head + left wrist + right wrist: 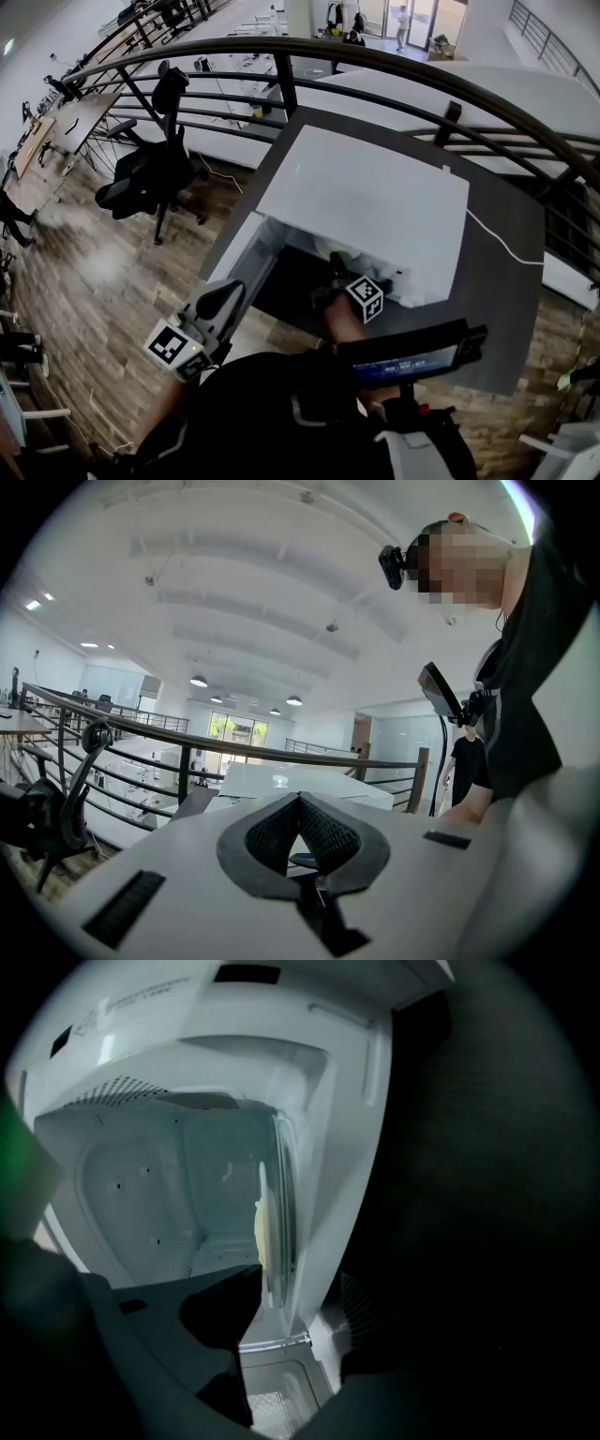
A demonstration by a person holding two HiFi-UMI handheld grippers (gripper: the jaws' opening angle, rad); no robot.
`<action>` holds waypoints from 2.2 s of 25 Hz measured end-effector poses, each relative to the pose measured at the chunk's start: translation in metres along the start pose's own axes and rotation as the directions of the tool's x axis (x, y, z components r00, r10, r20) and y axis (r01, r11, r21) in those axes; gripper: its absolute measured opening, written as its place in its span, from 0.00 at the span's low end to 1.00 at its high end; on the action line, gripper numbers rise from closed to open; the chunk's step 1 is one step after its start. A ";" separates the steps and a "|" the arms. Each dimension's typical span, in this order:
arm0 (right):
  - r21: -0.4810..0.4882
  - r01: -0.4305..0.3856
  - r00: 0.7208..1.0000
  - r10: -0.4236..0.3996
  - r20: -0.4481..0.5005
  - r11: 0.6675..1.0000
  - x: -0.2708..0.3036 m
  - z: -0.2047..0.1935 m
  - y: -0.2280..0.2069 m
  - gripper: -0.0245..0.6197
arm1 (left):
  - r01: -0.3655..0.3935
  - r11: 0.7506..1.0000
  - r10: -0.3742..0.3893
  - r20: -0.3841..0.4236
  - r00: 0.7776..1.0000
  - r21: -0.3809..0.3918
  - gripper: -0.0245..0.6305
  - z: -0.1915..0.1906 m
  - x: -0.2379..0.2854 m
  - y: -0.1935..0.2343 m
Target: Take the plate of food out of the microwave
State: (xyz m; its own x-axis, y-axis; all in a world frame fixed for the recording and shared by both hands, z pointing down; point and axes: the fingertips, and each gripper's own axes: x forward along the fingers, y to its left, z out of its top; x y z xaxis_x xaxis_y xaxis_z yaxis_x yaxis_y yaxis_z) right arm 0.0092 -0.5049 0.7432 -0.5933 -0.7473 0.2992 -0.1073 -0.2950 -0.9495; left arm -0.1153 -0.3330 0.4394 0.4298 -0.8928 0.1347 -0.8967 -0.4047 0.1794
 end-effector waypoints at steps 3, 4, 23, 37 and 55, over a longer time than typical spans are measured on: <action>0.023 -0.007 1.000 0.007 0.017 1.000 0.005 0.004 0.001 0.44 | -0.009 1.000 0.009 -0.002 1.000 0.003 0.04 0.000 -0.003 0.001; 0.023 -0.003 1.000 0.002 0.016 1.000 0.005 0.005 0.001 0.44 | -0.012 1.000 0.012 0.000 1.000 0.004 0.04 0.001 -0.004 0.000; 0.052 0.009 1.000 -0.010 0.022 0.999 -0.004 -0.001 -0.002 0.37 | -0.018 1.000 0.018 -0.011 1.000 0.006 0.04 -0.001 -0.014 -0.003; 0.018 -0.078 0.997 0.078 0.016 0.997 -0.014 -0.016 0.007 0.09 | 0.018 1.000 -0.018 0.003 1.000 0.011 0.04 -0.007 -0.024 0.005; -0.011 -0.150 0.989 0.150 -0.013 0.989 -0.041 -0.054 0.010 0.09 | 0.093 0.996 -0.093 0.018 0.995 0.012 0.04 -0.016 -0.051 0.009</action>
State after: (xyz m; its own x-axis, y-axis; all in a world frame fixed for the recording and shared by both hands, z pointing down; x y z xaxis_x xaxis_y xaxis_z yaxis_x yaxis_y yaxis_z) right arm -0.0105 -0.4454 0.7163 -0.6132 -0.7751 0.1526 -0.0263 -0.1730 -0.9846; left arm -0.1436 -0.2883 0.4501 0.5096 -0.8546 0.0998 -0.8540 -0.4883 0.1797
